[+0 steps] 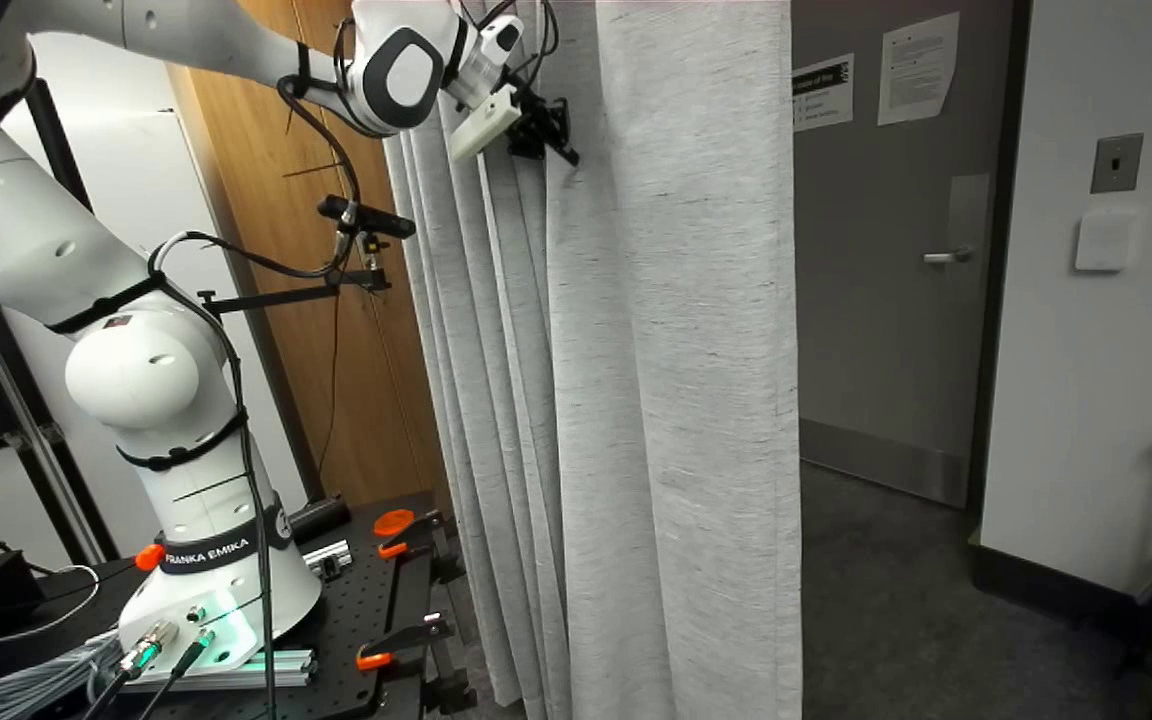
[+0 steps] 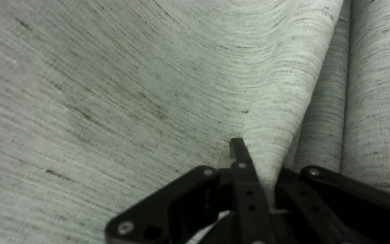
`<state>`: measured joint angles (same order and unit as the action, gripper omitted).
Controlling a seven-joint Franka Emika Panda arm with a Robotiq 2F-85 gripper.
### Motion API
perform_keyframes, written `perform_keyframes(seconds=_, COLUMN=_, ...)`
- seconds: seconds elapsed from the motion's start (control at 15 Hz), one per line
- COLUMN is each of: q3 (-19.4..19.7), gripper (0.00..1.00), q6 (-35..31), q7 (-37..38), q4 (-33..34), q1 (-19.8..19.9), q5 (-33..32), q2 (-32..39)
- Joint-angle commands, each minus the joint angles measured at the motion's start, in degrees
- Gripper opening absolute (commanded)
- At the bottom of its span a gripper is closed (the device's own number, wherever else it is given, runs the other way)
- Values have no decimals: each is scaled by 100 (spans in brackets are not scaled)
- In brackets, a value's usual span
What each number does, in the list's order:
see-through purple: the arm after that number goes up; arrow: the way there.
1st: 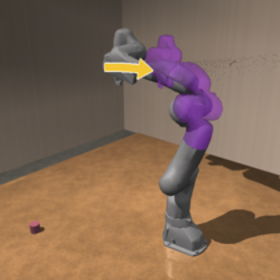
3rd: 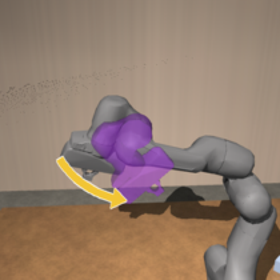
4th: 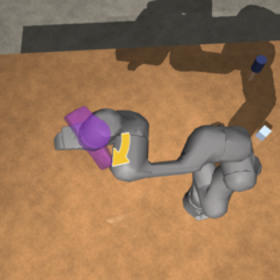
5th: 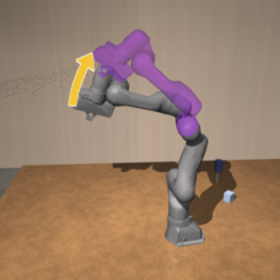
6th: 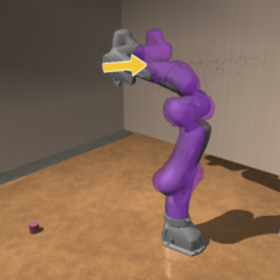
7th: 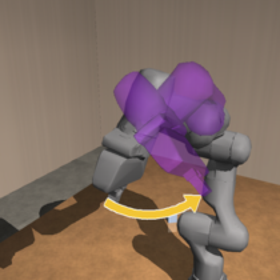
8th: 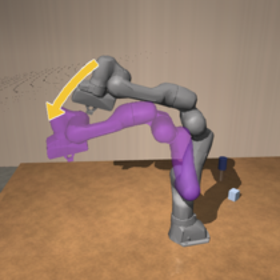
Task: Open the curtains
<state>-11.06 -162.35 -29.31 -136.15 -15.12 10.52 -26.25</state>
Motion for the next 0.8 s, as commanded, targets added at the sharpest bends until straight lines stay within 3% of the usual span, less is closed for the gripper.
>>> perform_keyframes(seconds=0.0, q3=-210, gripper=0, q6=146, q7=683, q4=-362, q1=-278, q5=-655, q2=279)
perform_keyframes(seconds=0.27, q3=-348, gripper=0, q6=214, q7=1114, q4=-352, q1=-418, q5=-974, q2=158)
perform_keyframes(seconds=0.73, q3=-538, gripper=0, q6=163, q7=1491, q4=-336, q1=-954, q5=-863, q2=105)
